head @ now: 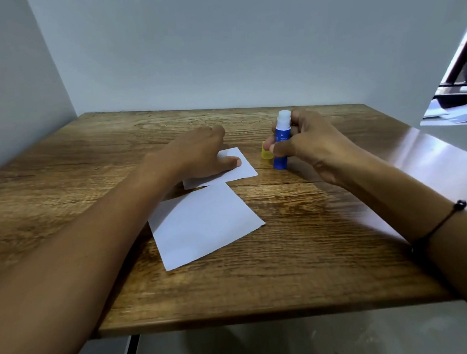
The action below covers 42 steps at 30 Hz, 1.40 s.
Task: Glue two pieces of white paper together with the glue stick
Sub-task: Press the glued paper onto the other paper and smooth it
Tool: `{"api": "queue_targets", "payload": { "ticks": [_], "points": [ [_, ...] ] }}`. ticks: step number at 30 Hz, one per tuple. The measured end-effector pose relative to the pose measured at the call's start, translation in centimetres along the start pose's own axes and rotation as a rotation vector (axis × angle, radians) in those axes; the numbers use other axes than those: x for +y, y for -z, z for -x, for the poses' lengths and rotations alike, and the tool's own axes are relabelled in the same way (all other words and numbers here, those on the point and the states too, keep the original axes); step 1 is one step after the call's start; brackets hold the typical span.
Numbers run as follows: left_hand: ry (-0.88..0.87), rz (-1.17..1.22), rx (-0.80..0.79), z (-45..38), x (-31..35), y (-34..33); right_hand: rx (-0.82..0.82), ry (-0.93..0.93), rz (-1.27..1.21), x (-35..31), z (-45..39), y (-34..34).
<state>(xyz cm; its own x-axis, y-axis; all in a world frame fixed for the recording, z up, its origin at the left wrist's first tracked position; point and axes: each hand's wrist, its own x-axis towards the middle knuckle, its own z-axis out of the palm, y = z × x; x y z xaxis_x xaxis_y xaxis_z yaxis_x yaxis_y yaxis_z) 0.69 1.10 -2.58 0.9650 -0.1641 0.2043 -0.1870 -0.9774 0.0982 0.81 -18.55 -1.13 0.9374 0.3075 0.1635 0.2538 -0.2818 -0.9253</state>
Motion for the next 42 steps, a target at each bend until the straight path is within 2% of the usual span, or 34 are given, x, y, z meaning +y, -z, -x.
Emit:
{"api": "queue_targets", "payload": {
  "ticks": [14,21,23,25,27,29,31,34,39,42],
  "points": [
    [-0.079,0.042,0.098,0.3,0.6,1.1,0.076,-0.006,-0.074,0.0,-0.6,0.0],
    [0.008,0.132,-0.113,2.4,2.0,4.2,0.148,0.088,0.112,-0.6,-0.8,0.8],
    [0.061,0.160,-0.082,3.9,2.1,4.8,0.207,0.151,0.156,-1.3,-0.4,0.8],
    [0.123,0.144,-0.043,5.8,1.9,5.1,0.340,0.277,0.226,-2.0,0.4,0.6],
    [0.180,0.104,-0.051,8.1,1.5,4.8,0.446,0.431,0.357,-2.5,1.4,0.2],
    [0.225,0.092,-0.082,10.2,1.2,4.3,0.471,0.542,0.440,-3.2,2.4,-0.6],
    [0.238,0.090,-0.073,11.7,1.3,4.1,0.419,0.599,0.454,-3.8,3.3,-1.5],
    [0.235,0.083,-0.025,12.6,2.0,4.1,0.218,0.624,0.503,-4.0,4.4,-3.1],
    [0.296,0.146,0.003,12.8,3.0,3.6,-0.167,0.422,0.780,-2.9,4.7,-4.5],
    [0.321,0.191,-0.007,13.1,3.0,3.4,-0.297,0.329,0.836,-2.8,4.5,-4.4]
  ]
}}
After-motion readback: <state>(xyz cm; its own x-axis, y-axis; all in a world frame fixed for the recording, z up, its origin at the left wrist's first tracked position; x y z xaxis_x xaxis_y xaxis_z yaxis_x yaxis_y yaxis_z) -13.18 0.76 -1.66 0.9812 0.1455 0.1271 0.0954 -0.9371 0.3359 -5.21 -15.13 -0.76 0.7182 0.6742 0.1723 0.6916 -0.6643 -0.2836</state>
